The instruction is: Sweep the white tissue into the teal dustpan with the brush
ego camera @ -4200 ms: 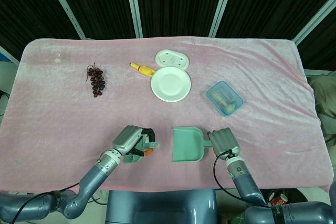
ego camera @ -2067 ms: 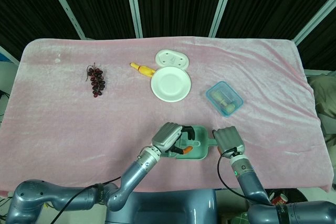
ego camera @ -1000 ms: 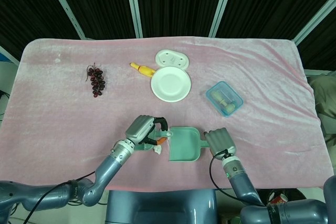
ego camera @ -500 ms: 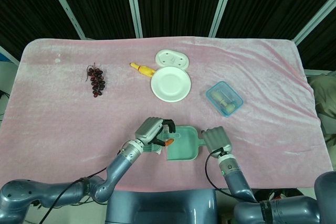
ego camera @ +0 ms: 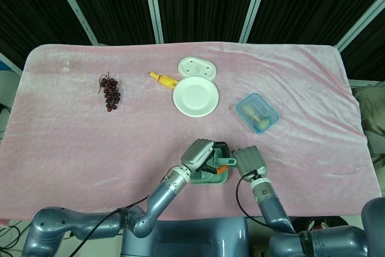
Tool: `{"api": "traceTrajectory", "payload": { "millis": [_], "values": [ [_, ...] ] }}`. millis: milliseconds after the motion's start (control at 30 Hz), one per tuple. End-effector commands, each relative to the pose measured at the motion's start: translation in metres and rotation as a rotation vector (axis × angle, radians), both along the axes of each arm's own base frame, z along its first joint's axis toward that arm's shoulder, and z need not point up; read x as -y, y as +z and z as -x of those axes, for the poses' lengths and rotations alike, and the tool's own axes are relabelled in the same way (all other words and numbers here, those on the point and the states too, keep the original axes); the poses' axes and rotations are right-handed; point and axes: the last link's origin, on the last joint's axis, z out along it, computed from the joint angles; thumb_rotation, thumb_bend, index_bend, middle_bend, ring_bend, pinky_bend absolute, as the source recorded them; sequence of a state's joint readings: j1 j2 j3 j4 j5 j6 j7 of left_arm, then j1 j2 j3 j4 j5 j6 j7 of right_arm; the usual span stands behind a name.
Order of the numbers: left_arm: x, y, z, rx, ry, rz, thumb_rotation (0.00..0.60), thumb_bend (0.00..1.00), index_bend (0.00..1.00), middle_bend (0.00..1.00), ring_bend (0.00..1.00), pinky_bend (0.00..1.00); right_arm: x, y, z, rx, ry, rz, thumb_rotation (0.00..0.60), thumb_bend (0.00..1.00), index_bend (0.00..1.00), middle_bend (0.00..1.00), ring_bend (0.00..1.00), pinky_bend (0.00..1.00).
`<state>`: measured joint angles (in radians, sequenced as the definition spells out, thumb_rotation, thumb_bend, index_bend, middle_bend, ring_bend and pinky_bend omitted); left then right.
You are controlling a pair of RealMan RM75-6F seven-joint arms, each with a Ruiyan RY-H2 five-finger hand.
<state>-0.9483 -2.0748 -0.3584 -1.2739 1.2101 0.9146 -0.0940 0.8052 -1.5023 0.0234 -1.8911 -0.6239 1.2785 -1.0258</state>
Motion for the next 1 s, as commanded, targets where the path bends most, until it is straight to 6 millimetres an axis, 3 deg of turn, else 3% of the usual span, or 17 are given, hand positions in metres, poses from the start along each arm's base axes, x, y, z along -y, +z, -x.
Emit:
{"api": "traceTrajectory", "payload": {
  "millis": [33, 233, 633, 800, 1000],
  "values": [
    [0.003, 0.001, -0.013, 0.034, -0.012, -0.005, 0.6, 0.38, 0.62, 0.67, 0.91, 1.0, 0.0, 0.002, 0.0, 0.004, -0.003, 0.002, 0.6, 0.43, 0.69, 0.66, 0.68, 0.76],
    [0.011, 0.005, -0.028, 0.068, -0.051, -0.006, 0.6, 0.38, 0.62, 0.66, 0.91, 1.0, 0.0, 0.005, -0.001, 0.011, -0.002, 0.006, 0.6, 0.43, 0.69, 0.66, 0.68, 0.76],
    [-0.005, 0.043, -0.02, 0.082, -0.075, -0.086, 0.6, 0.38, 0.62, 0.66, 0.91, 1.0, -0.002, 0.005, 0.002, 0.005, -0.008, 0.002, 0.6, 0.43, 0.69, 0.66, 0.68, 0.76],
    [-0.017, 0.06, -0.004, 0.006, -0.103, -0.136, 0.6, 0.38, 0.62, 0.66, 0.91, 1.0, -0.001, 0.006, 0.001, 0.009, -0.007, 0.004, 0.6, 0.43, 0.69, 0.66, 0.68, 0.76],
    [-0.031, 0.081, 0.031, -0.188, -0.194, -0.228, 0.6, 0.38, 0.62, 0.66, 0.91, 1.0, 0.001, 0.006, -0.003, 0.031, -0.015, -0.002, 0.6, 0.43, 0.69, 0.66, 0.68, 0.76]
  ]
}}
